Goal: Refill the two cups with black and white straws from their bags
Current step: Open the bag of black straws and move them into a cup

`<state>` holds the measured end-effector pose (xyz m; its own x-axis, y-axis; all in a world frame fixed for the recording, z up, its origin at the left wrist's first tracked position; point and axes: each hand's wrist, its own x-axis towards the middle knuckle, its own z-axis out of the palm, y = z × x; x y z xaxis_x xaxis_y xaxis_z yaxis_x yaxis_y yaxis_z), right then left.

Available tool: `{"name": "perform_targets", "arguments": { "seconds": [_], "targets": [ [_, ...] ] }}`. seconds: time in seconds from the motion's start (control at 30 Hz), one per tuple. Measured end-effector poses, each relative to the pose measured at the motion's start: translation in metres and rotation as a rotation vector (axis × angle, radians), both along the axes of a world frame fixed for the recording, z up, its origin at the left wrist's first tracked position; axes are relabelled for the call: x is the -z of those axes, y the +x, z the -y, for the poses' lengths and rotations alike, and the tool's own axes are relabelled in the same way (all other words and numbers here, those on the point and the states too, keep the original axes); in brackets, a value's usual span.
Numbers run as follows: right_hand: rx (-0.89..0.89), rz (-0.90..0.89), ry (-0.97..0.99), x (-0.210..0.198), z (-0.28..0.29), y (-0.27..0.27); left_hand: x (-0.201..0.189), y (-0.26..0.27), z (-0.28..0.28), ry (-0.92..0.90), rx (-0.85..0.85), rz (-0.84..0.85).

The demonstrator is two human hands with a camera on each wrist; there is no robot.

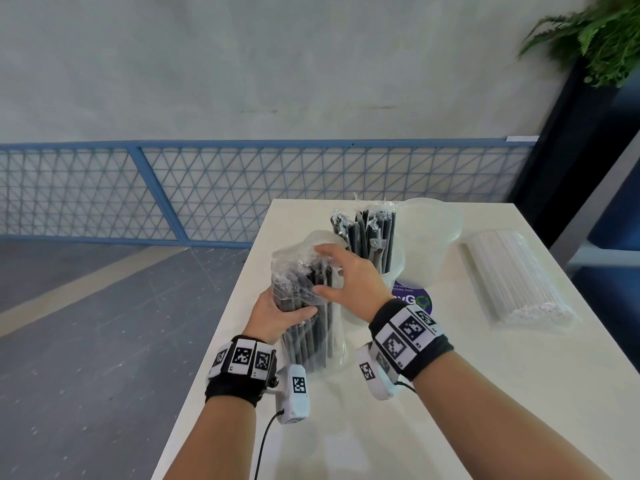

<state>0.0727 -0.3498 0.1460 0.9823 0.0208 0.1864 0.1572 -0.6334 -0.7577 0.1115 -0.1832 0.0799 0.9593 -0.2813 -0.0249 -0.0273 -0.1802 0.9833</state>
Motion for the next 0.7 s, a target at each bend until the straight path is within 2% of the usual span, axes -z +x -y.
{"name": "perform_targets", "arguments": {
  "seconds": [0.13,0.3,0.5,0.7],
  "targets": [
    [-0.023,-0.072,0.019,0.002,-0.002,-0.002,0.001,-0.001,-0.003,0.031,0.026,0.005],
    [-0.070,-0.196,-0.061,0.009,0.001,0.005,0.003,-0.001,-0.003,0.057,0.050,-0.018],
    [-0.030,-0.183,0.186,0.023,-0.005,0.005,0.005,0.000,-0.002,0.034,0.047,0.007],
    [0.040,-0.142,0.253,0.035,-0.010,0.001,0.006,-0.002,-0.001,-0.007,0.033,-0.005]
  ]
}}
